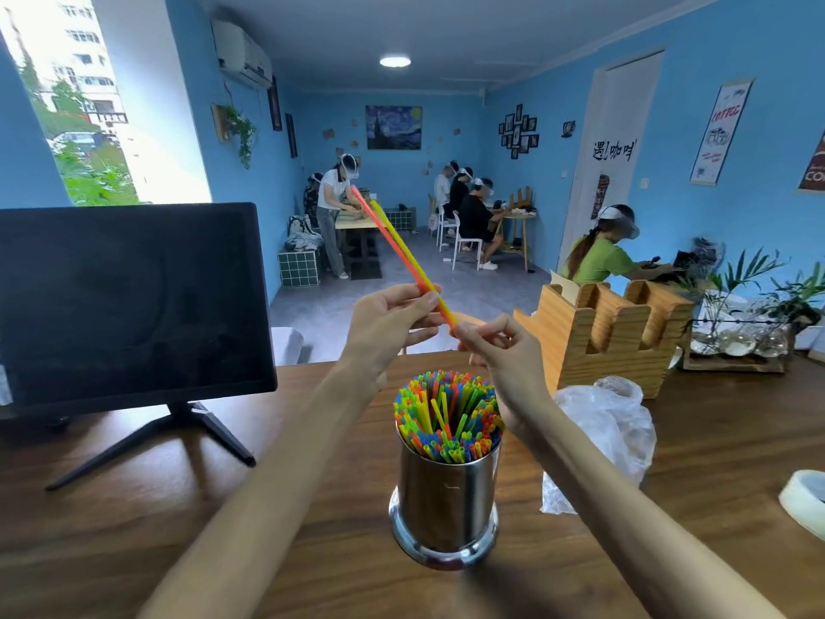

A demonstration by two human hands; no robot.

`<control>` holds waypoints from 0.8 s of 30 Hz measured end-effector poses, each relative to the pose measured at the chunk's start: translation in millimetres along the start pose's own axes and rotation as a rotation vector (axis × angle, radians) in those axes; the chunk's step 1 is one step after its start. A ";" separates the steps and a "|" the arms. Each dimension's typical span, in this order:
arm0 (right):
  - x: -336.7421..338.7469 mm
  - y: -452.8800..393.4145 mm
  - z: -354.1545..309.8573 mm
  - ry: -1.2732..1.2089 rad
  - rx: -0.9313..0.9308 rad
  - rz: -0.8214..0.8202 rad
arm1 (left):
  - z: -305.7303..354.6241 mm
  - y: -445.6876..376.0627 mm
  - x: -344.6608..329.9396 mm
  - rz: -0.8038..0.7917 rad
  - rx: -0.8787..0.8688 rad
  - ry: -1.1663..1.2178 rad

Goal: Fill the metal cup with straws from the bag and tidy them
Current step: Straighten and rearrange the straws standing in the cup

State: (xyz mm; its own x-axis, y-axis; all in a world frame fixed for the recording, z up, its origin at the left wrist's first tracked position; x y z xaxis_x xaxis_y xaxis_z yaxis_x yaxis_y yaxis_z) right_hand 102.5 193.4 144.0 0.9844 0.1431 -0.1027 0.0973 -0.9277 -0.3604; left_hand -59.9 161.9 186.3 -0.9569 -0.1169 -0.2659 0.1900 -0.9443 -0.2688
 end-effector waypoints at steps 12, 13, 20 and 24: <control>2.9 -6.9 -44.4 0.221 0.254 -0.134 | -21.3 11.9 -11.0 -0.255 -0.224 -0.527; 0.7 -8.5 -50.0 0.228 0.308 -0.136 | -25.7 14.0 -11.3 -0.270 -0.231 -0.576; -2.6 -15.1 -52.8 0.483 0.424 -0.217 | -48.5 25.8 -0.5 -0.370 -0.149 -0.827; 1.2 -9.4 -34.0 0.589 0.397 -0.198 | -53.1 28.6 3.6 -0.398 -0.183 -0.902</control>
State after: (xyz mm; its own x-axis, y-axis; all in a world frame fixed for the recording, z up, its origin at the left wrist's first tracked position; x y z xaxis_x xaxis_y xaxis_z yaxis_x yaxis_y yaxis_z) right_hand 107.7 190.5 178.7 0.8803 -0.0178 0.4741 0.3309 -0.6930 -0.6405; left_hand -46.2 150.8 128.4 -0.7524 -0.0640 0.6556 -0.2221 -0.9123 -0.3440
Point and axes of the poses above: each hand's wrist, its own y-axis away from the middle knuckle, its own x-axis out of the back of the hand, z = x × y, the point moved 4 cm from there along -y, towards the middle knuckle, and after that the axes turned 7 degrees about y, right-handed, at the moved point
